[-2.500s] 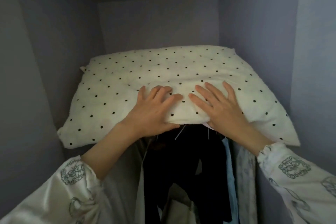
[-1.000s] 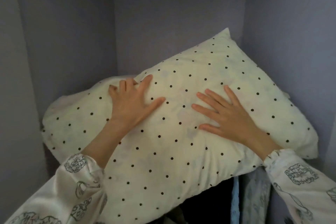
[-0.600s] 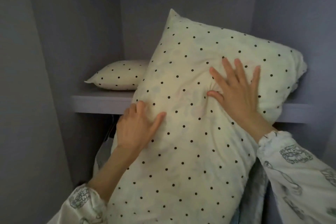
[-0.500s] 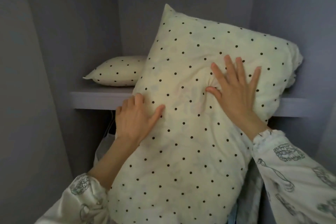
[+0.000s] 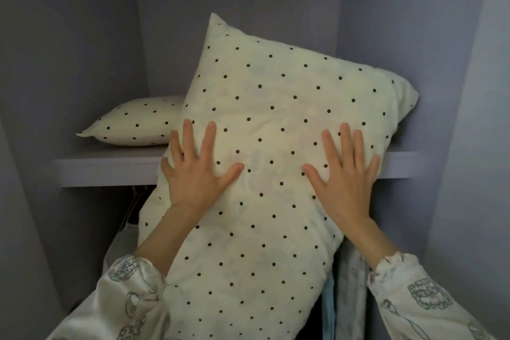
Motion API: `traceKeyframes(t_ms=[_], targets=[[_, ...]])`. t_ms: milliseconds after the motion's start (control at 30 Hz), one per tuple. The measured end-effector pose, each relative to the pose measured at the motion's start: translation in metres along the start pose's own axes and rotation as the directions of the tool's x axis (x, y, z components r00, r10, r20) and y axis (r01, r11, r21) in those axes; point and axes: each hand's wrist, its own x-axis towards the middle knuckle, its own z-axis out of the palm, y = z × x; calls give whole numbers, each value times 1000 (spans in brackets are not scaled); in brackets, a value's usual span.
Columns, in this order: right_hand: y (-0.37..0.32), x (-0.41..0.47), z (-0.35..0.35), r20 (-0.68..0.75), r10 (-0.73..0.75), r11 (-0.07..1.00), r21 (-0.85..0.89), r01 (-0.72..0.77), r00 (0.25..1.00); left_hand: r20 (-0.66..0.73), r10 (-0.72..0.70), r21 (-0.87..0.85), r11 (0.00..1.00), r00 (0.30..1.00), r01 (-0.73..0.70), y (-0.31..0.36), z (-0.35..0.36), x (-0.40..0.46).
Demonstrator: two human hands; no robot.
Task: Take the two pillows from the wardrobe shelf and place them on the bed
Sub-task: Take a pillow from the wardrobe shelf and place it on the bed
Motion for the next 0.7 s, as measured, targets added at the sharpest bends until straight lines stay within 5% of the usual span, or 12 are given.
traceKeyframes(t_ms=[167, 333, 533, 700], targets=[[5, -9, -3, 54, 237, 909, 341, -241, 970, 45, -52, -40, 998, 998, 54, 2, -3, 9], [8, -18, 2, 177, 455, 652, 601, -462, 873, 127, -139, -124, 980, 982, 154, 1, -8, 15], [10, -12, 8, 460, 621, 262, 641, -721, 635, 339, -238, -238, 914, 910, 328, -9, -20, 24], [10, -5, 9, 475, 633, 220, 646, -731, 611, 373, -293, -334, 843, 881, 422, -12, -31, 29]])
